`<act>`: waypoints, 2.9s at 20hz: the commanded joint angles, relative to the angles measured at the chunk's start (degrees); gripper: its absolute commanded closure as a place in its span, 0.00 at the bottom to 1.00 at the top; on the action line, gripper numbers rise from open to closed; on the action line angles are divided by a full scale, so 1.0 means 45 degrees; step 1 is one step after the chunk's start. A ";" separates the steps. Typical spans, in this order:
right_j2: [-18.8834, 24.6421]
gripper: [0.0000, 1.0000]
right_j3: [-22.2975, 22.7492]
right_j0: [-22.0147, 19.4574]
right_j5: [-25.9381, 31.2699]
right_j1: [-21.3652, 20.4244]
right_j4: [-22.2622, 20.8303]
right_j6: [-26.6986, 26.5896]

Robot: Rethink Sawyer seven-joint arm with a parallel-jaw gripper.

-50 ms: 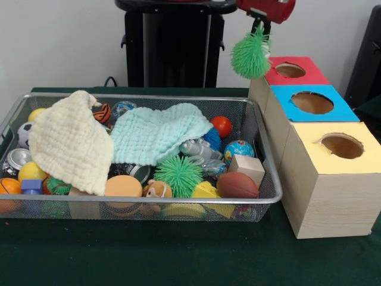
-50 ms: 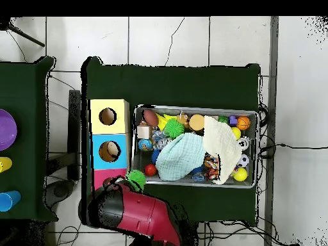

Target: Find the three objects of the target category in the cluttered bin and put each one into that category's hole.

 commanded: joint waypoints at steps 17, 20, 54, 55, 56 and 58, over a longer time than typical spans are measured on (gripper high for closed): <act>-0.0262 1.00 0.0857 0.2409 0.0422 0.0455 0.2355 0.4828; -0.0348 1.00 0.0706 0.2720 0.0234 0.0757 0.2473 0.5261; -0.0097 1.00 -0.0888 0.3413 -0.0503 0.3102 0.3977 0.6072; -0.0081 1.00 -0.0941 0.3459 -0.0452 0.3137 0.4084 0.6141; -0.0165 1.00 -0.1131 0.3657 -0.0330 0.3269 0.4205 0.6373; -0.0412 1.00 -0.1465 0.4006 0.0003 0.3475 0.4372 0.6740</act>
